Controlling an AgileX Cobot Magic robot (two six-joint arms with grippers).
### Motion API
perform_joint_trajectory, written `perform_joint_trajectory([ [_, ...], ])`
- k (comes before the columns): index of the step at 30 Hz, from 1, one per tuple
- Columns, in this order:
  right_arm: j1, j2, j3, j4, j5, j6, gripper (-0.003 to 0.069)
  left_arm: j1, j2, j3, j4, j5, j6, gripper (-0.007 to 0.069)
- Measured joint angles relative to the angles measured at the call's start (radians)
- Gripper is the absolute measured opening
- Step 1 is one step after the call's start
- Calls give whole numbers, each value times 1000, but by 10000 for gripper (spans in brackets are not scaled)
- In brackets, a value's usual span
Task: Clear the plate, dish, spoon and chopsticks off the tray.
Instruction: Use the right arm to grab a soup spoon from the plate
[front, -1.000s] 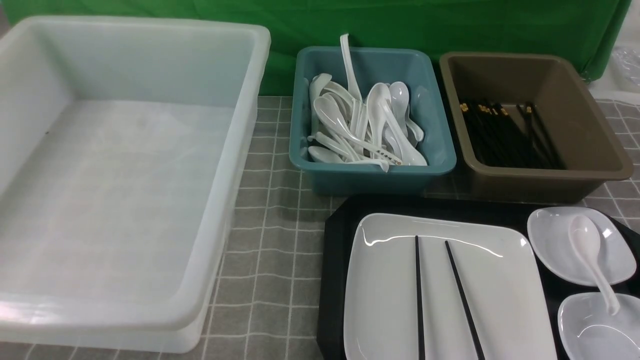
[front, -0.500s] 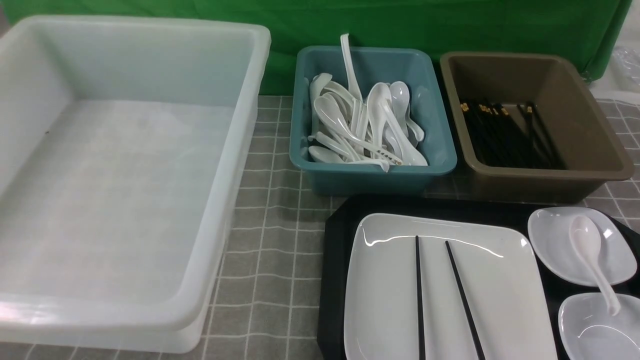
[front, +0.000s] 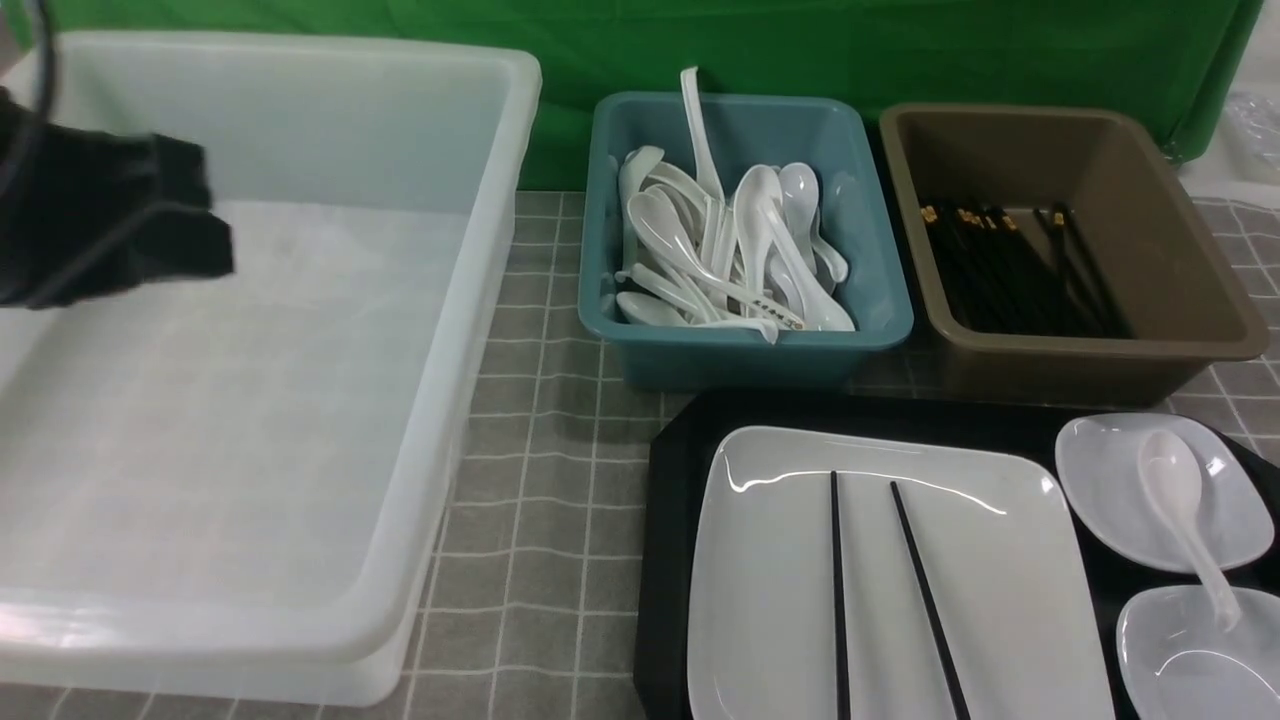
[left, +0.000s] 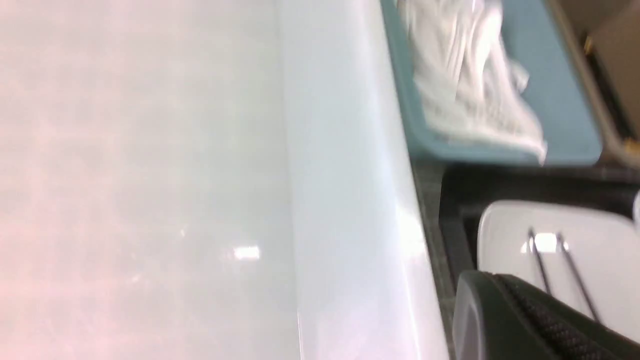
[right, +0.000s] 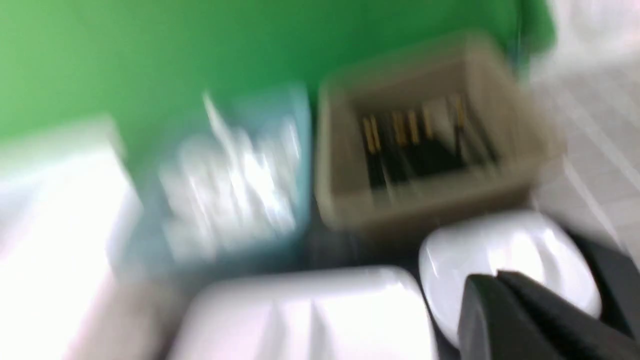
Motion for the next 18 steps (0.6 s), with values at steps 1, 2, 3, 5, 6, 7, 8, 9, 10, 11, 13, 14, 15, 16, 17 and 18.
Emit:
perform_joint_trajectory([
  [1,8,33,-19,0,30,-18,23,-15,13,-3,7,0,0,1],
  [2,32,144,-80,0,126,-78,23,-82,52,-14,31,-4,-1,1],
  [3,47,245,-135,0,191,-117,23,-164,78,-21,58,-9,-11,1],
  [5,54,346,-195,6,261,-160,23,-277,119,-33,84,-19,-22,1],
  [6,52,415,-238,6,297,-183,23,-338,142,-43,95,-21,-26,1],
  [7,47,460,-268,6,320,-199,23,-385,162,-53,102,-21,-26,1],
  [8,35,528,-304,6,350,-220,23,-438,188,-68,106,-24,-28,1],
  [9,20,572,-340,9,373,-241,23,-488,210,-81,107,-26,-28,1],
  [10,0,622,-374,17,398,-267,23,-534,238,-98,106,-31,-24,1],
  [11,-24,660,-399,31,417,-291,23,-574,264,-114,104,-41,-8,1],
  [13,-58,717,-440,55,428,-324,23,-616,300,-133,97,-66,24,1],
  [14,-79,753,-462,66,431,-335,23,-641,319,-143,89,-98,55,1],
  [15,-116,801,-494,79,436,-340,23,-684,352,-160,68,-160,103,1],
  [16,-142,833,-512,84,438,-337,23,-706,372,-169,49,-215,135,1],
  [17,-167,857,-524,88,439,-335,23,-721,386,-174,28,-261,160,1],
  [18,-190,888,-531,88,437,-332,28,-740,407,-179,1,-343,194,1],
])
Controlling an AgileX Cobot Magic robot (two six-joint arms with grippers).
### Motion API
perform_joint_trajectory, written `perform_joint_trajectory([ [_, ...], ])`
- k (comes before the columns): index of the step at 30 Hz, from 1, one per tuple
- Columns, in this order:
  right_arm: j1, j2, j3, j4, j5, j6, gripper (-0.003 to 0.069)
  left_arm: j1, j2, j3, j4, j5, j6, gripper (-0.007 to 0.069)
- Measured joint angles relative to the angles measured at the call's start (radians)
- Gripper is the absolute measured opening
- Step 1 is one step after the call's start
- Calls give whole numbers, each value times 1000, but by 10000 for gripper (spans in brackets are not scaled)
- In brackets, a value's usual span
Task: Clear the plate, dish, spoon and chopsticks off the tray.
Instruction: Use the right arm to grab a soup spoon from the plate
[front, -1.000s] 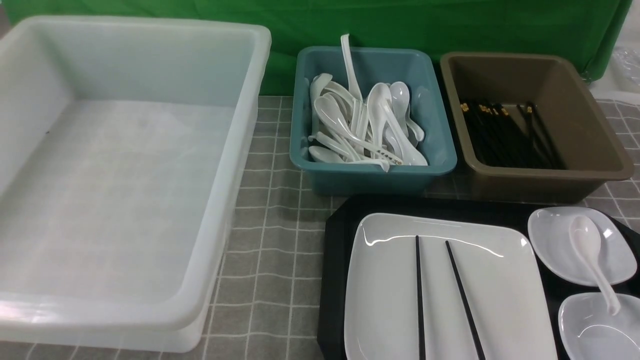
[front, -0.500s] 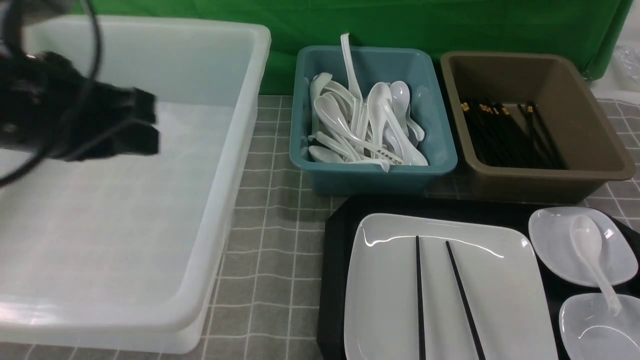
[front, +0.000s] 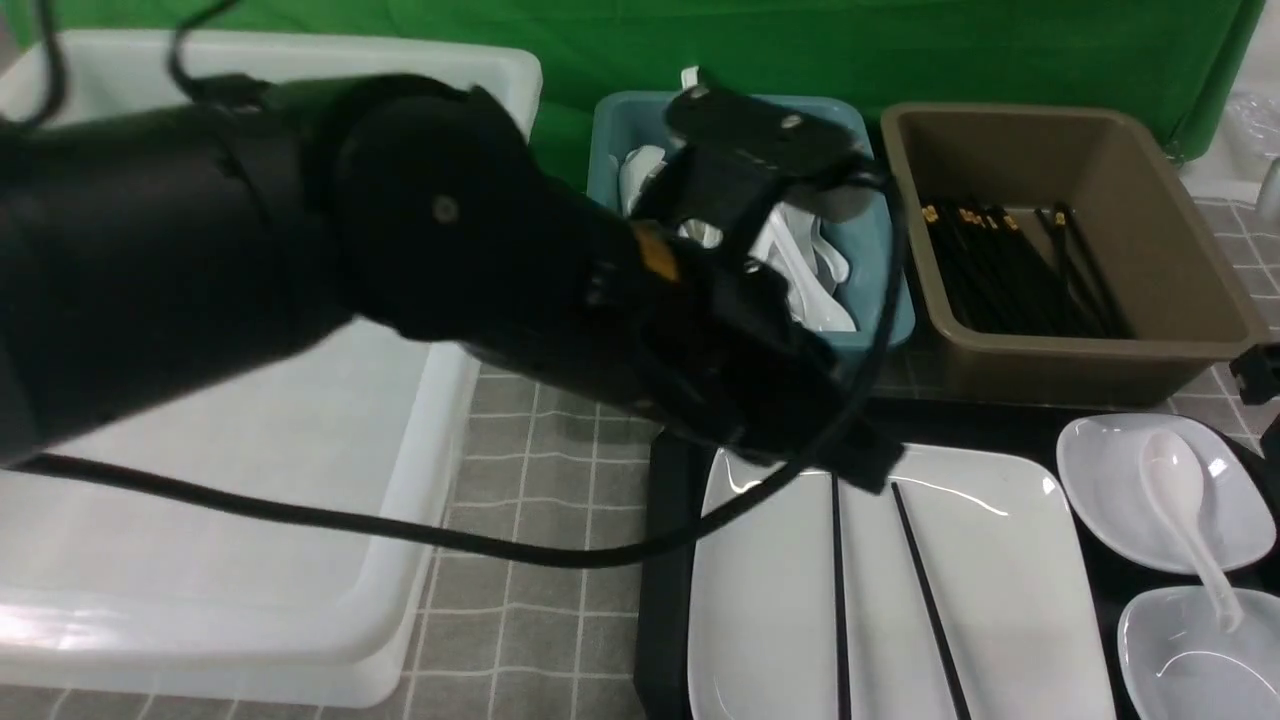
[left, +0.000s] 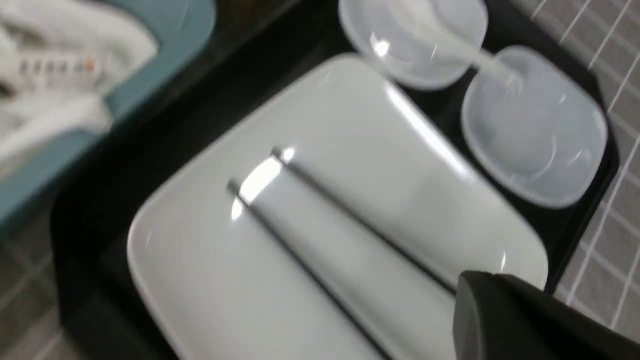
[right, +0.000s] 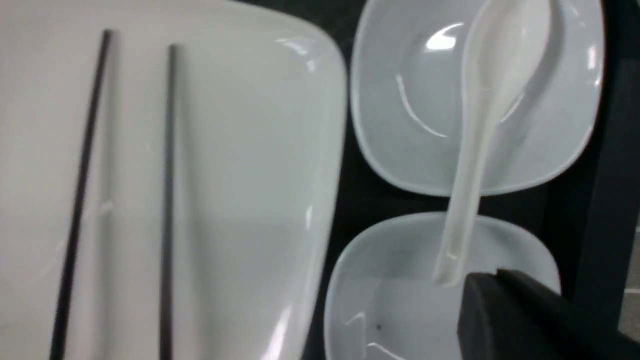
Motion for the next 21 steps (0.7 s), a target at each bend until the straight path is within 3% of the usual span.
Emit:
perform_joint_trajectory([
  [4,-44,102,-4,-2,-23,1,97,-34,34,-3,-34,-133,102,1],
  [9,-48,237,-4,3,-153,1,334,-39,88,-3,-37,-171,159,2],
  [12,-48,293,-4,3,-212,1,405,-39,118,-3,-37,-171,163,2],
  [18,-48,390,-4,4,-234,8,412,-39,143,-3,-56,-173,167,2],
  [21,-48,440,-4,6,-235,23,368,-39,143,-3,-59,-177,167,2],
])
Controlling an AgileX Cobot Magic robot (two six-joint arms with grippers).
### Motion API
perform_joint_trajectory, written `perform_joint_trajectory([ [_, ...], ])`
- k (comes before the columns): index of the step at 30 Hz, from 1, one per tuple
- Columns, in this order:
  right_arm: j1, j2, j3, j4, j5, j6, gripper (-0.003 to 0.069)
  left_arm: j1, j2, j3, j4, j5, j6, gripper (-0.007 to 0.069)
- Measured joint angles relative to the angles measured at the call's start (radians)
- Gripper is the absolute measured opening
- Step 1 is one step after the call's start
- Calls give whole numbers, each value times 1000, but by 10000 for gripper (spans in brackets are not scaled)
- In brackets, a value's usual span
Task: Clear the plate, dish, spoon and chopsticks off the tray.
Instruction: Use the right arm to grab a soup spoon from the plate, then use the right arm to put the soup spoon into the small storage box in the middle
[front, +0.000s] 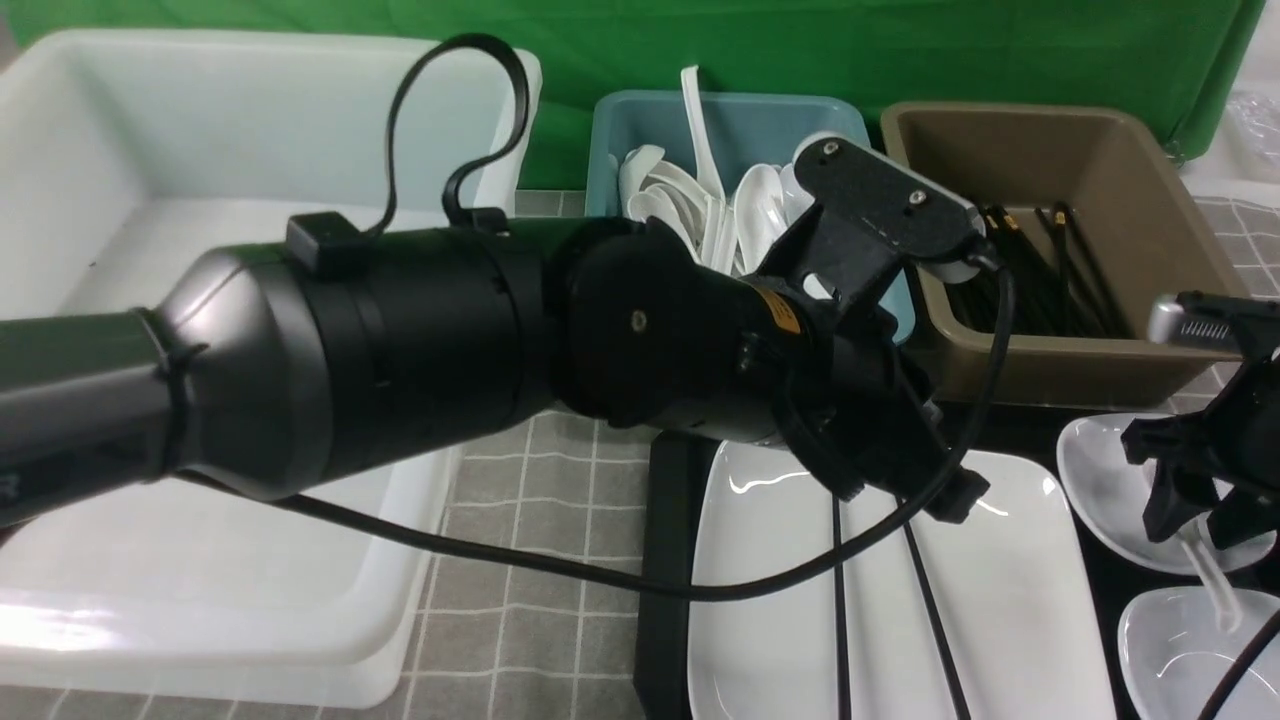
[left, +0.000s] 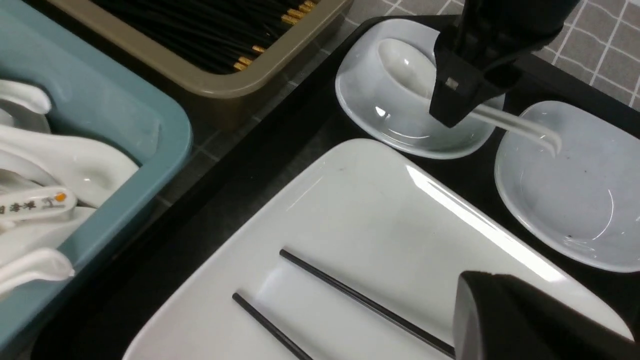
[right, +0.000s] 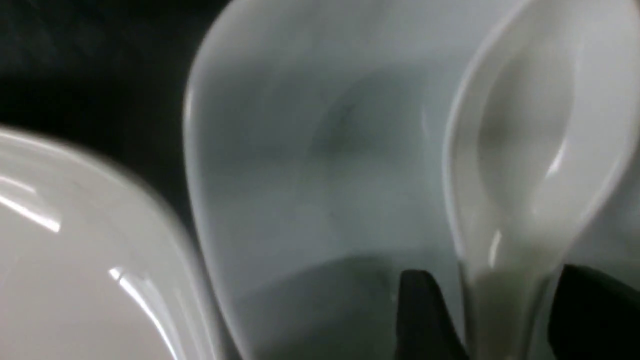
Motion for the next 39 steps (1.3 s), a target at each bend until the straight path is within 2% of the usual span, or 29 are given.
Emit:
perform_joint_trajectory([
  [1,0,3,0,0,0,0,362,0,0,0,0,0,0,2],
  [2,0,9,0,3,0,0,294,0,0,0,0,0,0,2],
  [4,0,9,-6,3,6,1,210,0,0,0,0,-1,0,2],
  [11,0,-88,-50,73,99,-17,217,16,-7,-1,-1,1,-42,2],
  [16,40,-217,-99,224,73,-105,217,143,-68,-1,-3,4,-116,2],
  [19,136,-214,-225,333,40,-172,217,257,-120,-3,-2,0,-134,2],
  [22,250,-113,-400,363,5,-179,217,362,-151,-8,-3,41,-166,2],
  [27,350,119,-701,374,-11,-122,217,419,-155,-8,4,207,-181,2],
  [30,377,242,-847,373,26,-96,266,420,-155,-8,6,288,-181,2],
  [33,387,320,-958,332,127,-52,405,420,-155,-8,6,341,-181,2],
  [34,388,325,-970,321,135,-49,416,420,-155,-8,6,346,-181,2],
  [35,388,333,-1013,257,235,-14,507,420,-158,-8,10,361,-181,2],
  [36,388,328,-1035,217,292,3,536,420,-161,-8,14,365,-181,2],
  [39,388,287,-1058,125,384,19,554,420,-173,-8,17,357,-181,2],
])
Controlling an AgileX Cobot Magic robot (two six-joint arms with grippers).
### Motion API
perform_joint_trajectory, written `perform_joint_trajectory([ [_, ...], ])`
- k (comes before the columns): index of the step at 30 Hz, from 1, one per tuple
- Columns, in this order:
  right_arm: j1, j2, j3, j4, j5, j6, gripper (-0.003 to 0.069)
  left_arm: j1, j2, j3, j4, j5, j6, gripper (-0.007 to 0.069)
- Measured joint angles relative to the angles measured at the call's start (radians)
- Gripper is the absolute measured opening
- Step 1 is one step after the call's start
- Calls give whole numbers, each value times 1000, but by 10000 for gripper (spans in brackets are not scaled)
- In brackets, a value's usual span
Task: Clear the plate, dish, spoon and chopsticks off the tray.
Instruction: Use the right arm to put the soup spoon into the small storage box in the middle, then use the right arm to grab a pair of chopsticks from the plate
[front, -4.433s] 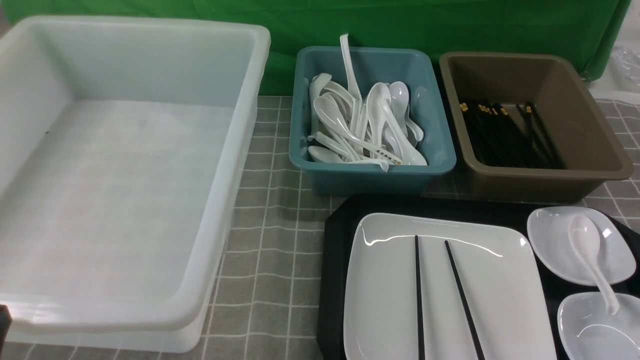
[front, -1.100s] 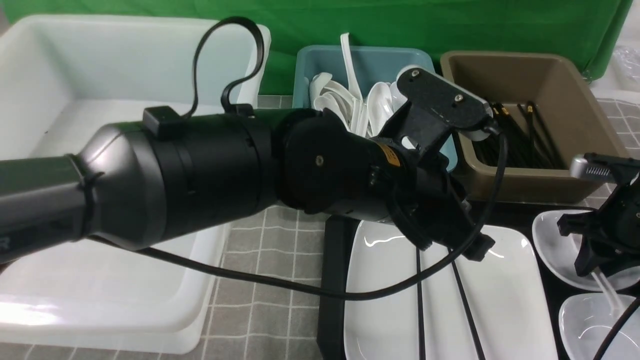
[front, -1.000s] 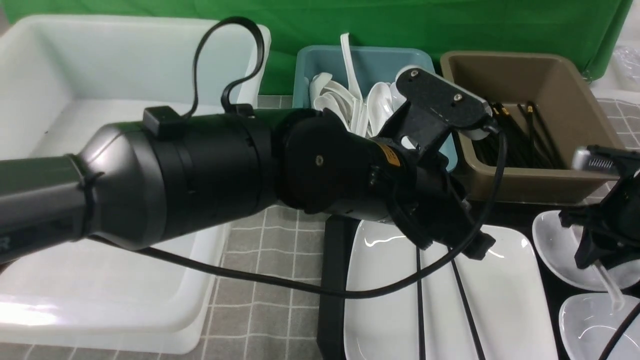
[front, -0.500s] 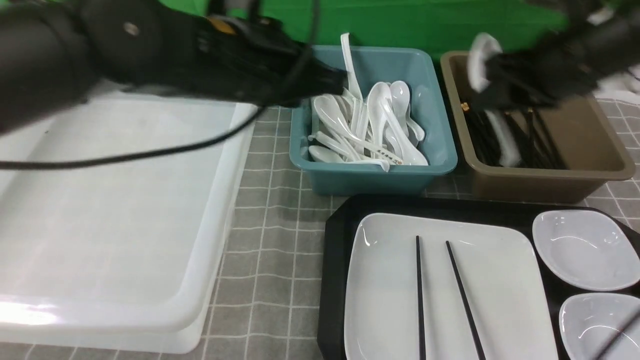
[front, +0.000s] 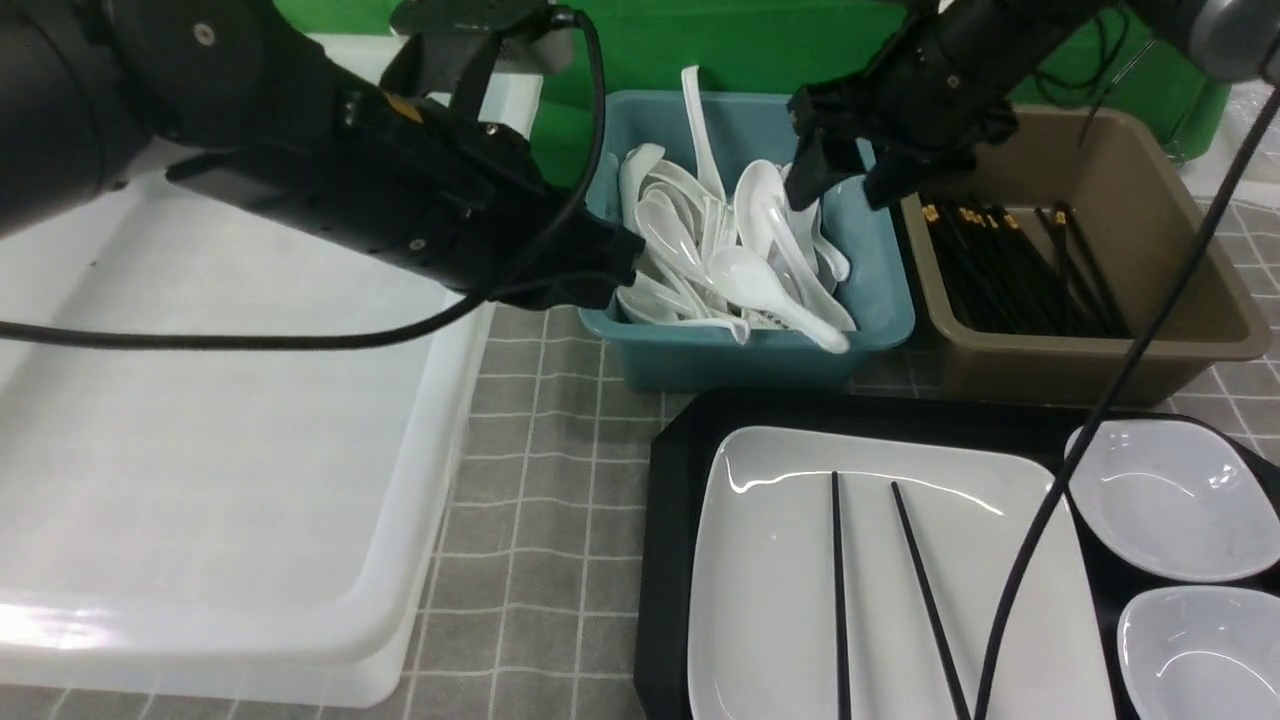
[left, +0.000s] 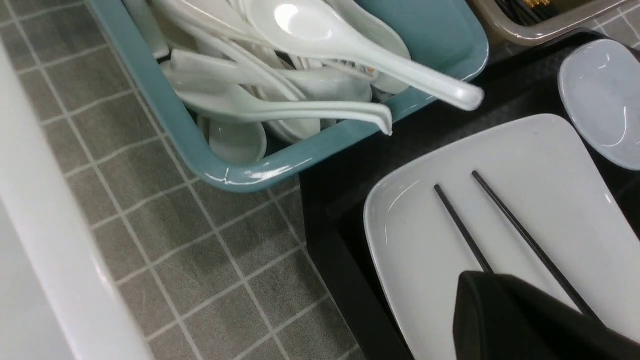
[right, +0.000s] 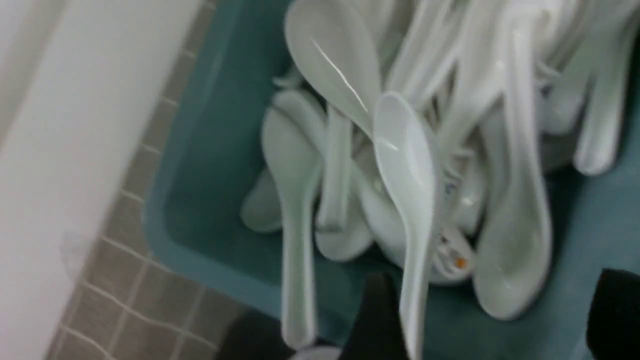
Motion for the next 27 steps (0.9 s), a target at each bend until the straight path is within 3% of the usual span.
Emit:
perform_joint_trajectory([
  [4,-1,-119,100,-33,1,22,514,0,-18,0,0,-4,4,2],
  [7,28,-326,382,-56,0,42,503,1,-37,0,30,44,4,2],
  [10,63,-420,577,-94,-8,82,534,1,-46,0,33,66,5,2],
  [14,167,-462,930,-156,-197,179,643,1,-55,0,35,83,7,2],
  [19,213,-393,1025,-160,-319,247,681,1,-54,0,39,86,7,2],
  [27,217,-277,1008,-169,-376,315,684,1,-54,0,41,92,4,2],
])
